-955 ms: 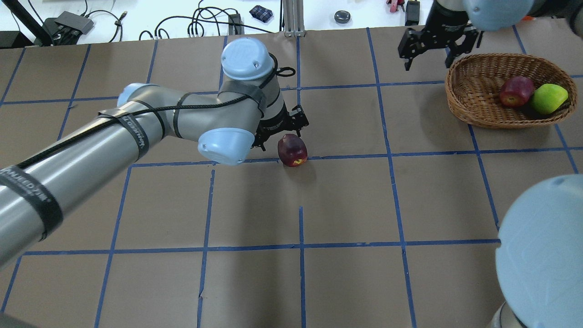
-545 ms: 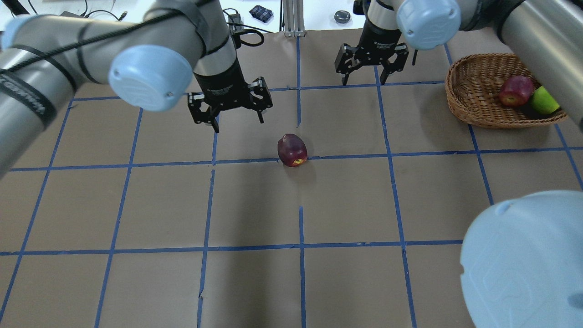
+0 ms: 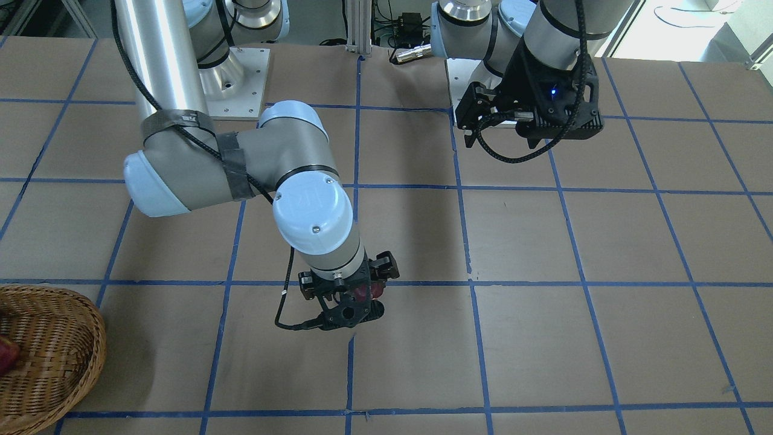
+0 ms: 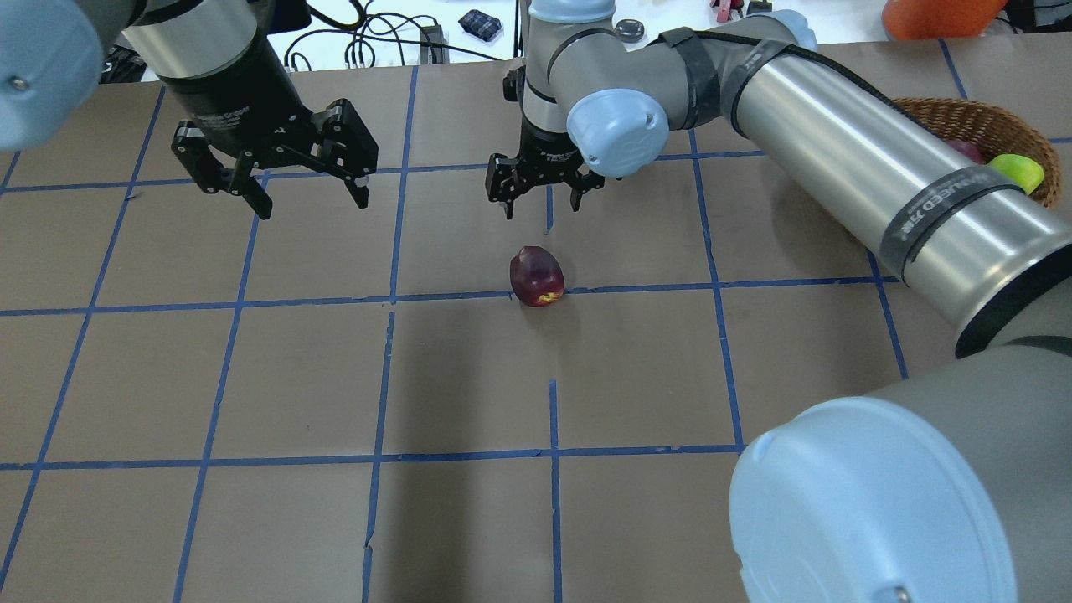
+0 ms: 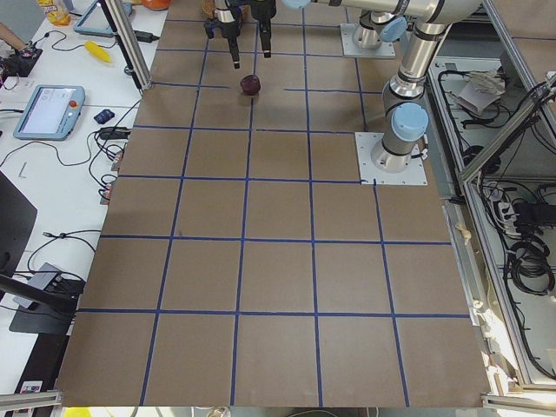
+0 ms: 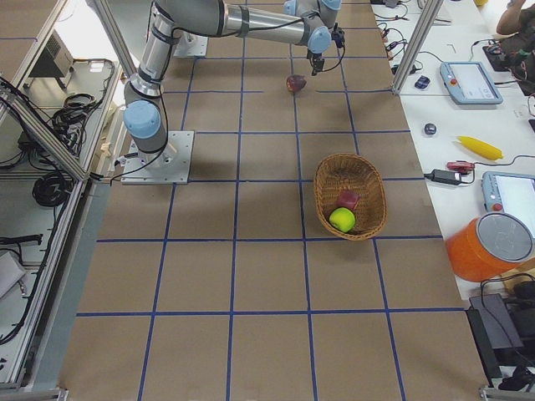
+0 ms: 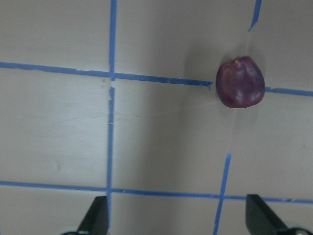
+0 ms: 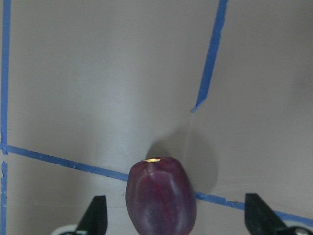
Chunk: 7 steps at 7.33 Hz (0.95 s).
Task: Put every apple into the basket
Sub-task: 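Grasp the red apple at center with the right gripper while the left gripper withdraws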
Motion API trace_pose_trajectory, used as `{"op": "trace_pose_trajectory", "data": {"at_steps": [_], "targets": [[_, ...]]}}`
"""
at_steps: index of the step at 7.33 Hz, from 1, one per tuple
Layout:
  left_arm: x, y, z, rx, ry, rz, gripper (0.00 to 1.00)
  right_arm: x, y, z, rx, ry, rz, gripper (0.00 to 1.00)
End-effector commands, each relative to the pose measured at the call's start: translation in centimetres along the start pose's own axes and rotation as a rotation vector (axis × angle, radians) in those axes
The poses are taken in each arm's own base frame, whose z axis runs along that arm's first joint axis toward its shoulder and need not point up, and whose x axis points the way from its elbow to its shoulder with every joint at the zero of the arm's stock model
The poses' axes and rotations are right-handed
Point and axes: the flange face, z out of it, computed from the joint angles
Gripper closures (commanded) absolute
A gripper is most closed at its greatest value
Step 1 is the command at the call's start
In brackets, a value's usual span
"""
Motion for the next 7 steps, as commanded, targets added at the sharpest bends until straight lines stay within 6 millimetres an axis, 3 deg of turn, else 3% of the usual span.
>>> {"op": "trace_pose_trajectory", "data": {"at_steps": [1,4,7], "targets": [[-0.3,0.7,-0.1,0.011,0.003,0.006,0.00,-0.6,1.6,4.3,-0.064,0.009,-0.001,0.00],[-1.5,0.3,-0.4,0.029,-0.032,0.123,0.00,-0.1,2.8,7.1,-0.065,0.009,0.063,0.00],[-1.5,-0.1,-0.7,0.060,-0.030,0.114,0.00,0.1,3.6,8.9,-0.096,0.016,0.087,0.00]]}}
